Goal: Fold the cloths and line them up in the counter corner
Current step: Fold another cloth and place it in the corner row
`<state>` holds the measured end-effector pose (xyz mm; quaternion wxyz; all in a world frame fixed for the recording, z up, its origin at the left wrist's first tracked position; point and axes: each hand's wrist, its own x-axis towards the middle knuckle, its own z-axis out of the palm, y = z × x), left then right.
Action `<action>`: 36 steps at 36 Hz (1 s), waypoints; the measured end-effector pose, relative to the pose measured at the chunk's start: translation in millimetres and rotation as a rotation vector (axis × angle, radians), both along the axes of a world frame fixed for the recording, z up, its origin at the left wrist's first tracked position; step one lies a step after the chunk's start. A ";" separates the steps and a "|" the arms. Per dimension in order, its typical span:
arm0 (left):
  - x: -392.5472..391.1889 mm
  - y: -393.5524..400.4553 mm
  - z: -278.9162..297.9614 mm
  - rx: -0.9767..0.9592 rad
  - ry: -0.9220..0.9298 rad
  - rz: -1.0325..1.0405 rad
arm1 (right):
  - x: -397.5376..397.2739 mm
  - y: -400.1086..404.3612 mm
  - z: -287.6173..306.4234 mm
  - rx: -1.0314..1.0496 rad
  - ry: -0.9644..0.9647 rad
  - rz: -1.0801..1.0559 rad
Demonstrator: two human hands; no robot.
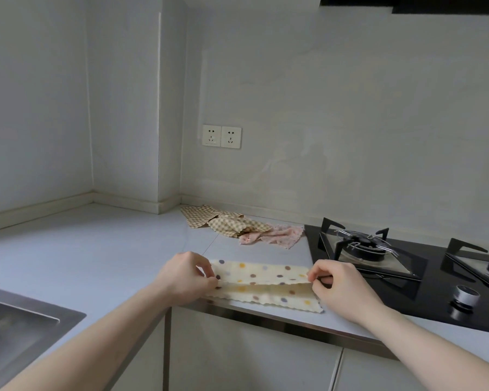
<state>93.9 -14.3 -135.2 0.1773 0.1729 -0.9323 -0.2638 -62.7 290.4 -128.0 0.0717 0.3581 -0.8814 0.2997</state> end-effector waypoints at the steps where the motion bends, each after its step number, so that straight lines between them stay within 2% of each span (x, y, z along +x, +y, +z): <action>1: -0.2 -0.8 -0.6 0.006 -0.004 0.002 | 1.1 1.4 0.0 0.013 0.017 0.007; 6: -2.0 -1.3 -1.9 -0.038 -0.013 -0.034 | 5.6 7.0 -5.2 0.212 0.121 0.071; 11: -1.4 0.1 -3.6 -0.078 -0.004 -0.031 | 6.5 7.1 -7.3 0.280 0.163 0.110; 19: -3.4 15.2 -5.4 -0.079 0.095 -0.038 | 2.1 -13.3 3.4 0.098 0.056 -0.018; 29: -9.8 11.6 -32.4 -0.221 -0.104 -0.099 | -17.4 -40.2 -5.9 0.402 -0.076 -0.259; 36: -12.5 4.2 -34.8 -0.206 -0.044 -0.074 | -21.3 -47.2 -0.8 0.432 -0.161 -0.268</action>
